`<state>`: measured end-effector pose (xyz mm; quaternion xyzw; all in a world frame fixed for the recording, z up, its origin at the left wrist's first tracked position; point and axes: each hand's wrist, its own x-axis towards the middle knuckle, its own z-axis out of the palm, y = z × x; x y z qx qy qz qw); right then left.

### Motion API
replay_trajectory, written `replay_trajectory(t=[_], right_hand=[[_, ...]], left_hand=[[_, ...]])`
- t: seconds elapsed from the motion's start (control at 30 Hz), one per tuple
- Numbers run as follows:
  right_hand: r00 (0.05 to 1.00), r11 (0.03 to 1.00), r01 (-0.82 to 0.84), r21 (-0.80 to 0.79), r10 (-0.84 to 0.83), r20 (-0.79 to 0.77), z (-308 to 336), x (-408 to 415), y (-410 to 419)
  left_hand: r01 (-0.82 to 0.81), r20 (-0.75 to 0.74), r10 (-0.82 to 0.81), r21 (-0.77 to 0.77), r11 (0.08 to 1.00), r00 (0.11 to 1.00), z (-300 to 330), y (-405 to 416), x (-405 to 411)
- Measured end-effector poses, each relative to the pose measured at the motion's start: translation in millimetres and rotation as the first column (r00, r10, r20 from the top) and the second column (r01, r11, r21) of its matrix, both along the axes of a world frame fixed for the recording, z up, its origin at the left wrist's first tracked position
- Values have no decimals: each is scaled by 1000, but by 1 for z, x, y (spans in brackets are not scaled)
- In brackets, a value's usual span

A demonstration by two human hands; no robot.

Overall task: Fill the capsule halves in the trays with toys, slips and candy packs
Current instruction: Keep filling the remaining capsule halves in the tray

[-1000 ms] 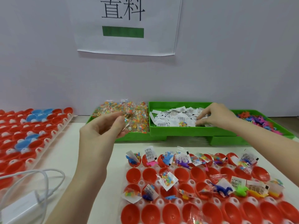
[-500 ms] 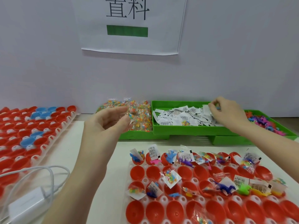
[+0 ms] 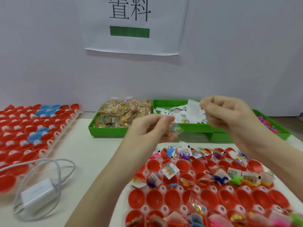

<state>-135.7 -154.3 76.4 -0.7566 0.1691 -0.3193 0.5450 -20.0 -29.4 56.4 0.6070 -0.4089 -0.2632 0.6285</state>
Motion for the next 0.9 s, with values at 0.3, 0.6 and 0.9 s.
replay_trajectory(t=[0.3,0.6,0.9], right_hand=[[997,954,-28,-297,5,-78,-11,-41,67],[985,998,-61,3,61,-161,-29,-72,95],[998,995,-39,-90,43,47,-36,-104,110]], left_hand=[[165,12,-165,-58,985,986,7,51,-38],[132,49,-132,1,991,990,-8,87,-59],[185,102,-188,41,982,977,-22,91,-78]])
